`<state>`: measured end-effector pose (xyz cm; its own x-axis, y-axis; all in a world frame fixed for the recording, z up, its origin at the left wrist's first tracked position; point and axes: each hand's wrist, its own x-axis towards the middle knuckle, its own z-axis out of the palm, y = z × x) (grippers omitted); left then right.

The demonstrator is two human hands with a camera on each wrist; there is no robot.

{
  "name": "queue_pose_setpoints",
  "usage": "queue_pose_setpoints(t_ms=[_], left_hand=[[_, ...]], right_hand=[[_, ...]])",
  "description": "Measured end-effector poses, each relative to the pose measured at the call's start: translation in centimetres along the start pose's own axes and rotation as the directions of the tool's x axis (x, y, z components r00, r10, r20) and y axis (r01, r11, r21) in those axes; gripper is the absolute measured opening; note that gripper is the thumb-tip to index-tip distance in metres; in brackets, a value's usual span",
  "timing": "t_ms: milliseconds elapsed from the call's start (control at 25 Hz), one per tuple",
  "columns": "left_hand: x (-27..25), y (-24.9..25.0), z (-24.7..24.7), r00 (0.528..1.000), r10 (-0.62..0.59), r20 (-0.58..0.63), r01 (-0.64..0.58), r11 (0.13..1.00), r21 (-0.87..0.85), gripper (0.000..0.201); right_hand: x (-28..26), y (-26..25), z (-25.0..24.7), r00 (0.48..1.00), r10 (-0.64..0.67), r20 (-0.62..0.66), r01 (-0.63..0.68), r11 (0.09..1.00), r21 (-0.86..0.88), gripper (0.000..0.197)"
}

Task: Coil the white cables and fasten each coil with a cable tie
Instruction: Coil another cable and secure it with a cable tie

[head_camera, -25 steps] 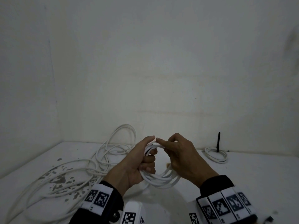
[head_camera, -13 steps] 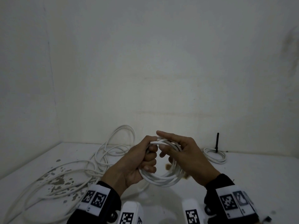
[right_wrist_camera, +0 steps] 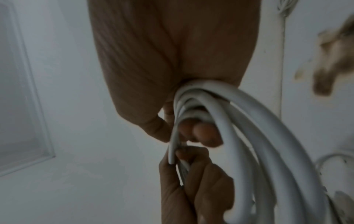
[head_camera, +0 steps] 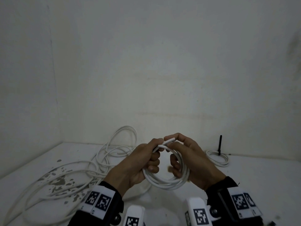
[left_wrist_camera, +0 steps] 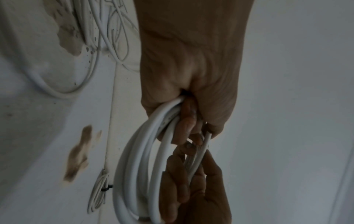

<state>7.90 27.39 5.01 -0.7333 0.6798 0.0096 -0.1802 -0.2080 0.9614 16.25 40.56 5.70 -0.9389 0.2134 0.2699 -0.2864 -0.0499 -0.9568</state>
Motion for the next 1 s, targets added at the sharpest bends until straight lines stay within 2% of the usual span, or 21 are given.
queue_pose_setpoints(t_ms=[120,240,360,480,560,640,760,880,1000], left_hand=[[0.1,0.1,-0.1,1.0,0.019,-0.004,-0.019,1.0,0.006,0.033],[0.1,0.0,-0.1,1.0,0.016,-0.002,-0.016,1.0,-0.01,0.033],[0.2,-0.1,-0.1,1.0,0.002,-0.013,-0.003,1.0,-0.025,0.033],[0.4,-0.2,-0.2,1.0,-0.01,-0.024,0.009,0.999,-0.047,0.033],[0.6,-0.1,-0.3,0.999,-0.026,-0.026,0.023,0.995,-0.092,0.034],[0.8,0.1,-0.6,0.999,-0.045,-0.027,0.041,0.991,-0.125,0.04],[1.0,0.2,-1.0,0.997,-0.059,-0.057,0.052,0.991,-0.121,0.043],[1.0,0.1,-1.1,0.997,-0.051,-0.064,0.045,0.994,-0.102,0.042],[0.9,0.2,-0.9,0.995,-0.092,-0.041,0.087,0.991,-0.101,0.033]], right_hand=[[0.3,0.4,0.4,0.998,-0.016,-0.058,0.014,0.999,-0.036,0.016],[0.3,0.5,0.2,0.995,-0.063,-0.08,0.055,0.993,-0.102,0.01],[0.1,0.5,0.1,0.995,-0.075,-0.069,0.066,0.991,-0.12,0.006],[0.0,0.3,0.0,0.997,-0.065,-0.034,0.062,0.995,-0.08,0.009],[0.0,0.1,0.0,0.995,-0.098,0.001,0.098,0.988,-0.118,0.011],[0.0,0.1,0.0,0.984,-0.178,0.001,0.17,0.938,-0.303,0.011],[0.0,0.9,0.2,0.946,-0.321,0.034,0.282,0.771,-0.572,0.014],[0.3,1.4,-0.2,0.916,-0.393,0.085,0.355,0.69,-0.631,0.019],[0.9,1.5,-1.1,0.888,-0.442,0.125,0.401,0.612,-0.681,0.021]])
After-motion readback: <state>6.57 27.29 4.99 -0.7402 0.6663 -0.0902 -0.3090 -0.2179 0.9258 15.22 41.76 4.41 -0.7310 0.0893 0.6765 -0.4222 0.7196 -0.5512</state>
